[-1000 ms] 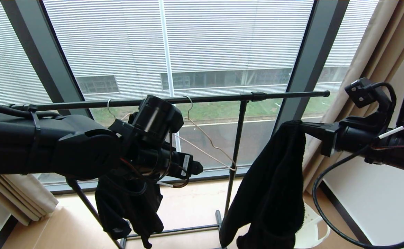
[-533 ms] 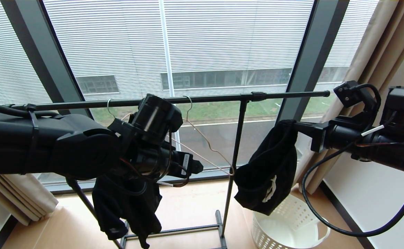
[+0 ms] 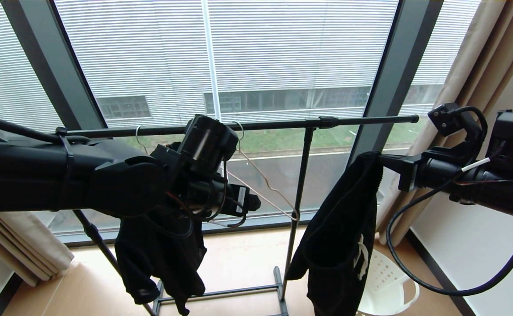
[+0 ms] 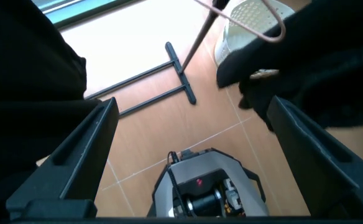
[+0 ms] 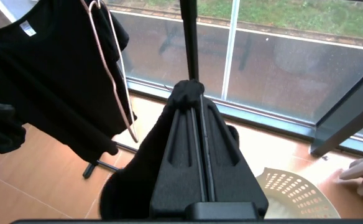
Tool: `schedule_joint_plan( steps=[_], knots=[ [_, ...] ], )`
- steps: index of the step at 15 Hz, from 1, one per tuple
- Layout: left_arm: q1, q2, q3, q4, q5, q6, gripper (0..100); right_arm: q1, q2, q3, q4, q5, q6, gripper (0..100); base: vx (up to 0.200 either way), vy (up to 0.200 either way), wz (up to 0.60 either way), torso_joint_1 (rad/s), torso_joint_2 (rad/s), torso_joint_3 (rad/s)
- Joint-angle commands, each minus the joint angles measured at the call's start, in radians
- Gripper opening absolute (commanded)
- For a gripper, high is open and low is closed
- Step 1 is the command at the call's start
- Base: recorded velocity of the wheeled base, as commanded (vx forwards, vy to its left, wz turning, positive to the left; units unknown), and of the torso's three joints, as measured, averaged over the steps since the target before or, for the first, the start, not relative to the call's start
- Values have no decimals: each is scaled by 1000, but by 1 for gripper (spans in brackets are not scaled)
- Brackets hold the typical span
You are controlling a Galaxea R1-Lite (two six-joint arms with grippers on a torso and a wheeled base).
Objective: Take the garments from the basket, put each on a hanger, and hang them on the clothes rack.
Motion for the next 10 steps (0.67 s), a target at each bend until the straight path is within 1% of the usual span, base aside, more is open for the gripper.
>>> schedule_joint_plan(
  steps=[1, 3, 5, 6, 8, 10],
  knots=[
    [-3, 59, -59, -1, 1, -6, 100, -1, -3, 1, 0, 0, 0, 0, 0, 0, 0, 0, 0, 0],
    [-3, 91, -94, -1, 1, -23, 100, -3, -8, 1, 0, 0, -3, 0, 0, 0, 0, 0, 0, 0],
    [-3, 125, -130, -1, 1, -25, 100, -26, -23, 5, 1, 2, -27, 0, 0, 0, 0, 0, 0, 0],
    [-4, 157, -157, -1, 1, -25, 100, -34, -33, 10, 0, 3, -46, 0, 0, 0, 0, 0, 0, 0],
    [-4, 209, -209, -1, 4, -39, 100, -34, -42, 11, 1, 3, -49, 0, 0, 0, 0, 0, 0, 0],
    [-3, 267, -265, -1, 29, -48, 100, -32, -42, 11, 1, 5, -49, 0, 0, 0, 0, 0, 0, 0]
  ],
)
